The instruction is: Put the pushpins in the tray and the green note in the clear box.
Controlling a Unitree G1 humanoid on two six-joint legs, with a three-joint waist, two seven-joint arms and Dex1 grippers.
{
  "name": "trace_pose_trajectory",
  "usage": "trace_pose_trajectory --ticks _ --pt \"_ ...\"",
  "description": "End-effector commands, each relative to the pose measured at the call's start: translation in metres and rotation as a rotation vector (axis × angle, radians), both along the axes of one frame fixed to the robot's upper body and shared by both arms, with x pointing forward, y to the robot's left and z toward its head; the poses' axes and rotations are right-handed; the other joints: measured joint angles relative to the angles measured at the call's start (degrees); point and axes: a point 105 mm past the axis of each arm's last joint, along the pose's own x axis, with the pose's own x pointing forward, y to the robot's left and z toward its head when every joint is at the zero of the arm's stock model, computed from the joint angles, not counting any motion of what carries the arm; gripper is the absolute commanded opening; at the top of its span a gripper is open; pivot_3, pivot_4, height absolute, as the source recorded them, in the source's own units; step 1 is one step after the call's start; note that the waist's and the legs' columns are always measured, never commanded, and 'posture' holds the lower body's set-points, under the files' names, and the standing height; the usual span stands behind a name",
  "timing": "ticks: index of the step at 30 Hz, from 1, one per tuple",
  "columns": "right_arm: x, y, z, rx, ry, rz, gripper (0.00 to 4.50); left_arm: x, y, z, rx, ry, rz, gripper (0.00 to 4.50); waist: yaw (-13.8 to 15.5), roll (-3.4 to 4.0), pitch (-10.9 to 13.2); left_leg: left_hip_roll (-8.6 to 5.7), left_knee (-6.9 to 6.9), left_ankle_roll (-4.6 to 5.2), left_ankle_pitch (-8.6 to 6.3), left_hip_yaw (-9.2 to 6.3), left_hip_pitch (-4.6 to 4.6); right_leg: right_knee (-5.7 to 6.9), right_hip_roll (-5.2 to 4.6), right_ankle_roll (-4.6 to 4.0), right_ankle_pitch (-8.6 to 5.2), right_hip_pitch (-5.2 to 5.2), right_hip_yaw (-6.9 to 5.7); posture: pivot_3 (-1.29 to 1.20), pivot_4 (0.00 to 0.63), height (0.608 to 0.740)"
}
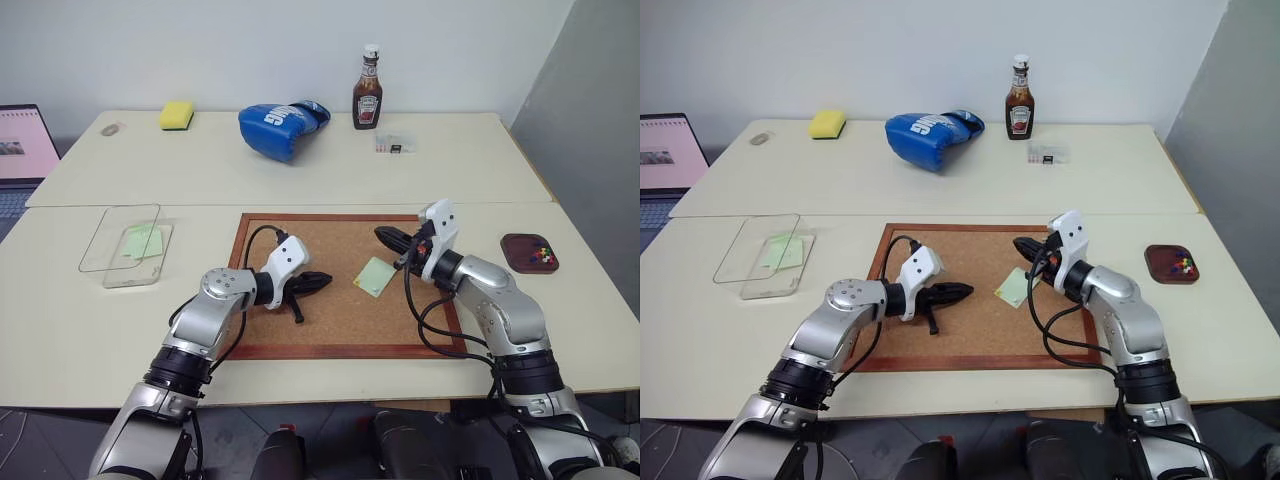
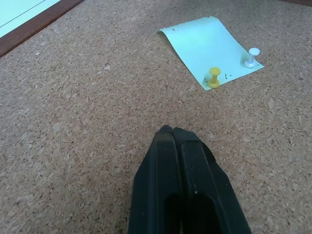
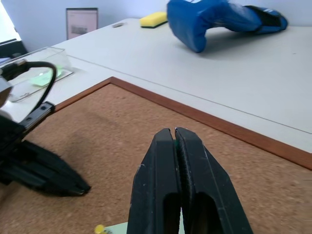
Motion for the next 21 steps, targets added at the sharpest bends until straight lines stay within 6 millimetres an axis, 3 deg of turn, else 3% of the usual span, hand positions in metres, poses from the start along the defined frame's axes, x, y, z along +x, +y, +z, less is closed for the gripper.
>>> trace_pose_trajectory --ticks 1,3,5,6,9,13,21 --pt "0.019 -0.073 0.027 -0.059 -0.112 -0.362 0.01 -0.006 0.002 -0.019 0.050 0.066 0.010 0.00 0.06 0.00 0.00 -0.01 0.00 0.00 0.00 0.00 -0.01 -0.01 -0.01 0.00 0.00 0.00 0.00 0.00 0.150 0.740" --pt "0.020 -0.103 0.028 -0.088 -0.113 -0.486 0.01 -0.007 0.003 -0.020 0.052 0.068 0.012 0.00 0.08 0.00 0.00 -0.02 -0.01 0.00 0.00 0.00 -0.01 -0.02 -0.01 0.00 0.00 0.00 0.01 0.00 0.150 0.740" --pt "0.016 -0.157 0.023 -0.139 -0.085 -0.673 0.01 -0.006 0.005 -0.022 0.060 0.068 0.018 0.00 0.08 0.00 0.00 -0.02 -0.03 0.00 0.00 0.01 -0.01 -0.03 -0.01 0.00 0.00 0.00 0.02 0.00 0.150 0.740" --pt "0.013 -0.174 0.021 -0.151 -0.073 -0.727 0.01 -0.006 0.006 -0.022 0.062 0.068 0.019 0.00 0.08 0.00 0.00 -0.02 -0.03 0.00 0.00 0.01 -0.01 -0.04 -0.01 -0.01 0.00 0.00 0.02 0.00 0.150 0.740" --pt "0.006 -0.207 0.012 -0.156 -0.003 -0.805 0.01 -0.005 0.006 -0.021 0.062 0.067 0.020 0.00 0.06 0.01 -0.01 -0.03 -0.04 0.00 0.00 0.03 -0.01 -0.05 -0.01 -0.01 -0.01 0.00 0.05 0.00 0.150 0.740" --pt "0.003 -0.223 -0.002 -0.184 0.060 -0.813 0.01 -0.005 0.005 -0.021 0.060 0.063 0.017 0.00 -0.29 0.15 -0.08 -0.03 -0.03 0.01 0.00 0.16 0.07 -0.03 -0.01 0.01 0.00 0.01 0.19 0.00 0.150 0.740" --pt "0.010 -0.215 -0.012 -0.056 0.101 -0.730 0.01 -0.006 0.004 -0.021 0.067 0.054 0.008 0.00 -0.34 0.16 -0.09 -0.06 0.00 0.15 0.09 0.31 0.15 -0.06 0.00 0.12 0.07 0.08 0.35 0.00 0.150 0.740"
